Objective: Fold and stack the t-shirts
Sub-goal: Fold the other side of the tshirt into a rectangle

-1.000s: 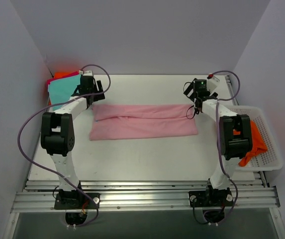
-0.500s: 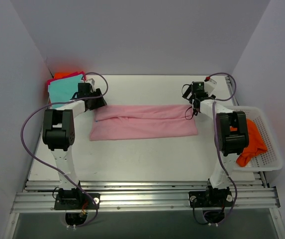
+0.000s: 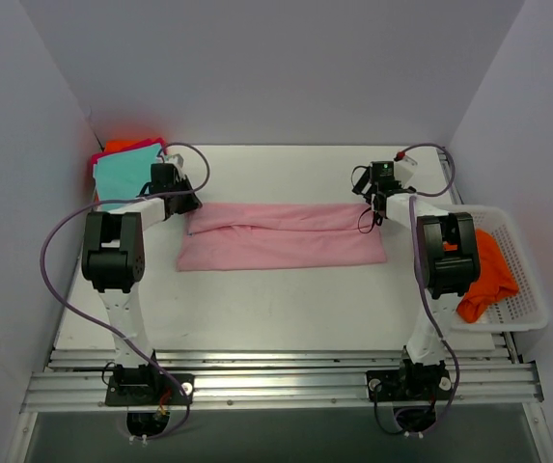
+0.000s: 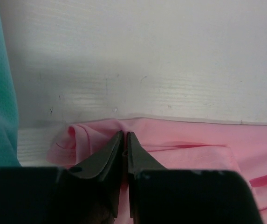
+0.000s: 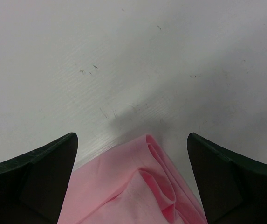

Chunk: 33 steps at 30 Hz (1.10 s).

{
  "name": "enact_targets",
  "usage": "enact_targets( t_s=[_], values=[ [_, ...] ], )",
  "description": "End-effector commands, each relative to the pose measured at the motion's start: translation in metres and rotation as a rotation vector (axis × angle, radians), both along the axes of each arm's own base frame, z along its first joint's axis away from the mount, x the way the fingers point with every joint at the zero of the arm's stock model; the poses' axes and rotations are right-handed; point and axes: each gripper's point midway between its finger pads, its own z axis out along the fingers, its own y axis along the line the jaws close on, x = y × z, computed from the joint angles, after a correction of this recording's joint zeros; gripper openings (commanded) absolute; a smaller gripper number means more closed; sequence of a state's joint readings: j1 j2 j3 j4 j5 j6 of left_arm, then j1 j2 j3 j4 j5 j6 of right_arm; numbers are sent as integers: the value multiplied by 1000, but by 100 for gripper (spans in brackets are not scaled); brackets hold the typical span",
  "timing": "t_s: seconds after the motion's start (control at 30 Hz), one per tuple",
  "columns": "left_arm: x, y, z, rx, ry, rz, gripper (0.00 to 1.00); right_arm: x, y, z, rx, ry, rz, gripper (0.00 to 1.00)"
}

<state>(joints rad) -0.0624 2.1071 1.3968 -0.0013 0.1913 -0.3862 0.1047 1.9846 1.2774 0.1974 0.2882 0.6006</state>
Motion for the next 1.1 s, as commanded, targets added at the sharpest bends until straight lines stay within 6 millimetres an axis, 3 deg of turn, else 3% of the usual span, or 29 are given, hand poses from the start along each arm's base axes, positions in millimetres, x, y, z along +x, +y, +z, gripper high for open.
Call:
enact_targets(
  t_s=[0.0, 0.17, 0.4, 0.73, 1.07],
  values=[
    [12, 0, 59, -18, -169, -11, 16, 4, -1, 10, -8, -21, 0, 100],
    [9, -7, 94, -29, -259, -60, 15, 2, 1, 8, -10, -16, 8, 100],
    [-4, -10, 109, -13, -317, -83, 15, 2, 7, 8, -5, -17, 19, 100],
    [-12, -6, 97, 19, -278, -64, 29, 1, 12, 8, -1, -19, 32, 100],
    [-1, -2, 78, 76, -239, -38, 31, 4, 13, 0, 7, -14, 40, 100]
  ],
)
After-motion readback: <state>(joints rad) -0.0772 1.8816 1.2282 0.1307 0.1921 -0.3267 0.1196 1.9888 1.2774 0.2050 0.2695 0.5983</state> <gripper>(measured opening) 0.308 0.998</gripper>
